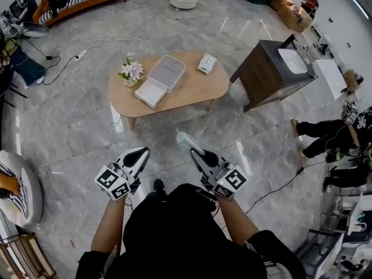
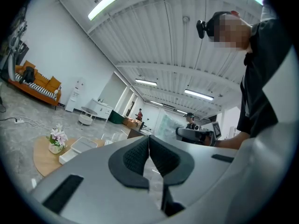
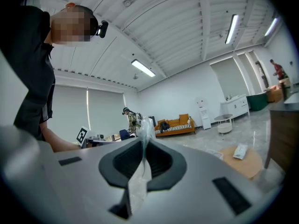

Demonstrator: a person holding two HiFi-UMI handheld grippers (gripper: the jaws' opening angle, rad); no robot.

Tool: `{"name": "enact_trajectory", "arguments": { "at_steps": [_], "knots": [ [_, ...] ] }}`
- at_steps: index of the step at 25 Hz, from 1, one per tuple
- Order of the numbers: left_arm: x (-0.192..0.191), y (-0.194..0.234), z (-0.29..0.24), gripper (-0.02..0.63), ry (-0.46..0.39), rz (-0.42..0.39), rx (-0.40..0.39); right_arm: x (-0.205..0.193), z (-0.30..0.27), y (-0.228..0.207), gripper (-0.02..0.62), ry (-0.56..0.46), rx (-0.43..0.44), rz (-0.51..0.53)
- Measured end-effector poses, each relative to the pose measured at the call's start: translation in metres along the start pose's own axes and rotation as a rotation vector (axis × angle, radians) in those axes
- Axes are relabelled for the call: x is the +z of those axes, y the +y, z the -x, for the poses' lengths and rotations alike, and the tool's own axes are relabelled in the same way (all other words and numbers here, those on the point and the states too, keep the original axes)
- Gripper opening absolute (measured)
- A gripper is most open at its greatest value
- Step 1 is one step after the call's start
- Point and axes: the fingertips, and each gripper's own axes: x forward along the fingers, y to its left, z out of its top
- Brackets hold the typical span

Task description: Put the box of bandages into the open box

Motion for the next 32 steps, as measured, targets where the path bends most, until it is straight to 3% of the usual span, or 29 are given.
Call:
{"name": "enact_trajectory", "arguments": {
  "at_steps": [10,15,25,32],
  "knots": [
    [0.015,0.055,-0.045,0.018,0.007,0.005,0.047,0.000,-0.044,-0.070,0.025,0.015,0.014,-0.026],
    [0.028,0.088,-0.081,0.018,0.008,0.007,0.100,0.020,-0.078,-0.114,0.025,-0.021,0.082,-0.040],
    [0.068,0.145,-0.160,0.018,0.004,0.008,0.238,0.031,-0.133,-0.222,0.025,0.036,0.209,-0.092],
    [0.074,0.190,-0.190,0.018,0.000,0.028,0.351,0.031,-0.181,-0.281,0.025,0.053,0.305,-0.159]
  ]
}}
